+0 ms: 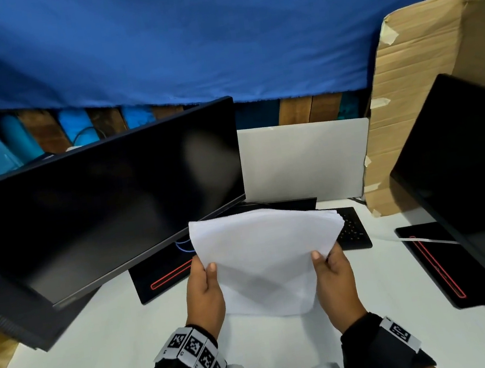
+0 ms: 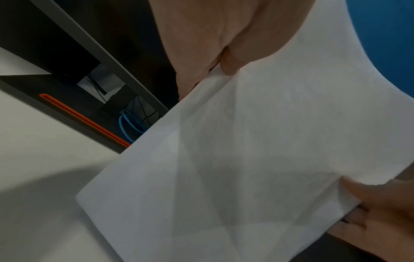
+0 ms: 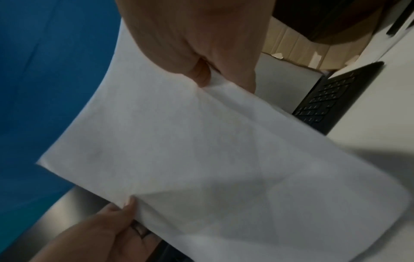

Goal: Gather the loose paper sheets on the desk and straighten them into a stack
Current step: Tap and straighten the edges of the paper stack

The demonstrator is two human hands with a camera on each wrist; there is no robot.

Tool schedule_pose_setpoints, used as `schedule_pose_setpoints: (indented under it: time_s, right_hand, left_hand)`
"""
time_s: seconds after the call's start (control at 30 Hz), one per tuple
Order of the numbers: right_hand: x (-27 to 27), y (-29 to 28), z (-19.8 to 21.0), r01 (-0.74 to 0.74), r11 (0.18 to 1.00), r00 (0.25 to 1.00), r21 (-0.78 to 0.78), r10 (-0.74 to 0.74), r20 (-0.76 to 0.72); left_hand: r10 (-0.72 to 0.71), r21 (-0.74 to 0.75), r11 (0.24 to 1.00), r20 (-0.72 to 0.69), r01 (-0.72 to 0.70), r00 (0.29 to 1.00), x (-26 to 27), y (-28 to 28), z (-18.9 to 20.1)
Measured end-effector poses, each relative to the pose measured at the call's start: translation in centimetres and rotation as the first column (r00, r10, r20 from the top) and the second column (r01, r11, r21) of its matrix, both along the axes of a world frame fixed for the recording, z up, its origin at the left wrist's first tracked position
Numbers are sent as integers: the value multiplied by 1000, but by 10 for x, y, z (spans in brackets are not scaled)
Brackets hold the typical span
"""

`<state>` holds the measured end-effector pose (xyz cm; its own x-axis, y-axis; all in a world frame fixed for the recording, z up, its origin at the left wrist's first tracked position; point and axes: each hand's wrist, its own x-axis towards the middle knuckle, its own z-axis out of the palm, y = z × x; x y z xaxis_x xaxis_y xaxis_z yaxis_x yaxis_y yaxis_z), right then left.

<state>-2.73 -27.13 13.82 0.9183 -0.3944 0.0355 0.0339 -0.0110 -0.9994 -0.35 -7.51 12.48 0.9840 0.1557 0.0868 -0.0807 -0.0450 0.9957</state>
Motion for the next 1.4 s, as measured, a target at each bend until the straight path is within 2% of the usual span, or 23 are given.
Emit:
schedule_pose_setpoints:
  time_s: [0.2, 0.43, 0.7, 0.77, 0.87, 0.93, 1.0, 1.07, 1.13, 1.17, 1.2, 1.23, 1.3, 1.33, 1.4]
  right_hand:
    - [7, -4, 17, -3, 999, 997, -32, 6, 83]
    - [6, -1, 9, -30, 993, 1000, -111, 29, -10]
    - [8, -4, 21, 12, 996, 997, -88, -5, 72]
    - [7, -7, 12, -21, 996, 1000, -88, 23, 22]
    - [5, -13, -15, -100, 994, 984, -47, 91, -153]
    - [5, -12, -26, -96, 994, 970, -44, 84, -229]
    - [9, -12, -25, -72, 996, 976, -55, 59, -210]
    - [13, -15, -11, -39, 986, 991, -164, 18, -129]
    - [17, -21, 12, -26, 904, 1000, -427, 27, -2]
    - [18, -22, 24, -26, 825, 997, -564, 62, 44]
    - [19, -22, 35, -28, 717, 993, -697, 101, 64]
    - [19, -21, 45, -34, 590, 991, -807, 127, 51]
    - [18, -15, 57, -36, 366, 990, -930, 141, 17]
    - [17, -12, 60, -31, 301, 988, -953, 155, 17]
    - [14, -4, 63, -32, 252, 986, -967, 167, 11]
  left_hand:
    - [-15, -49, 999, 61, 18, 998, 7, 4, 18]
    - [-29, 16, 999, -2, 29, 1000, 4, 0, 13]
    - [-5, -10, 1000, 115, 6, 993, 0, 0, 34]
    - [-15, 15, 1000, 79, 13, 997, 1, 2, 27]
    - [-48, 50, 998, -32, 50, 998, 3, 6, 10]
    - [-60, 50, 997, -80, 64, 995, 4, 6, 5]
    - [-24, 16, 1000, -97, 26, 995, 6, 5, 9]
    - [142, 37, 989, -35, -140, 989, 8, 9, 16]
    - [303, 155, 936, 105, -317, 947, 6, 15, 31]
    - [310, 237, 906, 198, -352, 930, 4, 17, 39]
    - [257, 316, 884, 287, -345, 923, 3, 18, 47]
    - [167, 387, 872, 337, -298, 927, 2, 17, 55]
    - [-4, 453, 879, 318, -148, 948, 4, 11, 62]
    - [-66, 435, 898, 275, -63, 959, 7, 10, 61]
    - [-100, 297, 954, 183, 42, 978, 8, 7, 58]
